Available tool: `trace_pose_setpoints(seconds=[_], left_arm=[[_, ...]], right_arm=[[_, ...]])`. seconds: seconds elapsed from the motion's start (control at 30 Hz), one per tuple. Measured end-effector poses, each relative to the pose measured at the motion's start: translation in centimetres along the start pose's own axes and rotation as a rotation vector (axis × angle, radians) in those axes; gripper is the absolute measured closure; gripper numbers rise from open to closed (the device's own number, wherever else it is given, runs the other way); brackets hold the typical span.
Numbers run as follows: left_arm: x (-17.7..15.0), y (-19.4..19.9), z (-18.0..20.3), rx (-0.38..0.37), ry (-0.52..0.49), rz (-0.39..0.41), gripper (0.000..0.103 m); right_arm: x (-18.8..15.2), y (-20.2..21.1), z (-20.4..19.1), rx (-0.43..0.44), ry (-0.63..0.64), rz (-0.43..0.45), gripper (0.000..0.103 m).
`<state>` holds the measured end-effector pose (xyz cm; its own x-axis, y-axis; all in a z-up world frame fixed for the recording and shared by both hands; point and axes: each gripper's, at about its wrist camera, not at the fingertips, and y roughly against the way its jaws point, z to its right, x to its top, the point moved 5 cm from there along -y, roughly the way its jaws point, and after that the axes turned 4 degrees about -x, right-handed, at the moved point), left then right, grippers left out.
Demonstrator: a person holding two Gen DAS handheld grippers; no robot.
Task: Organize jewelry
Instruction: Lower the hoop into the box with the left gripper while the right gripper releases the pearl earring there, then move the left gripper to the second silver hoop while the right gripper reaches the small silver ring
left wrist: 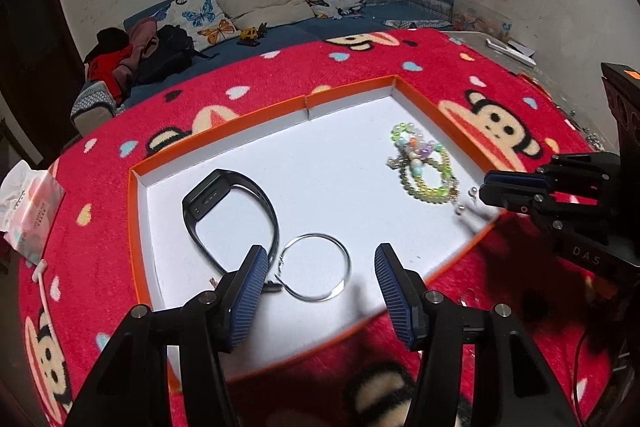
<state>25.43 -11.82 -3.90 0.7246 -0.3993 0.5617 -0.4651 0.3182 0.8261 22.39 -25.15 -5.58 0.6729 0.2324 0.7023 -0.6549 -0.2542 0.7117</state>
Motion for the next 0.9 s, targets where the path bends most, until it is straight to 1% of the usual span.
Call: trace_pose_setpoints(seconds=[0.07,0.2,0.3,0.43,0.57,0.7,0.83,0.9], left_arm=[[-0.3,0.8,0.5,-0.004,-0.006,0.003,0.043],[-1.5,2.1,2.0,-0.017,-0.026,-0.001,0.043],[-2.7,2.6,3.3,-0.034,-0.033,-0.018,0.043],[-4.4,2.4,4.8,-0.071,-0.034,-0.051,0.043],[-5.8,1.6,6.4,-0.092,-0.037,-0.090,0.043],[-6.5,0.6,7.5,-0.125,0.014,-0.125,0.043],[-6.5,-0.4,7.7,-0.122,0.081,-0.152,0.043],[-6.3,-0.9,7.7,-0.118,0.131,-0.161,0.043]], right_arm=[[-0.1,0.4,-0.2,-0.001,0.009,0.001,0.089],[-0.4,1.5,-0.1,-0.006,0.012,0.012,0.084],[-0.8,2.0,0.3,-0.010,0.005,0.011,0.084],[-1.5,2.6,0.0,0.000,0.017,0.004,0.084],[-2.4,2.9,-0.6,-0.002,0.044,-0.006,0.084],[-2.9,3.0,-0.8,0.010,0.040,-0.005,0.084],[-3.2,2.8,-0.6,0.018,0.026,-0.005,0.083],[-3.2,2.6,-0.4,0.022,0.018,-0.006,0.083]])
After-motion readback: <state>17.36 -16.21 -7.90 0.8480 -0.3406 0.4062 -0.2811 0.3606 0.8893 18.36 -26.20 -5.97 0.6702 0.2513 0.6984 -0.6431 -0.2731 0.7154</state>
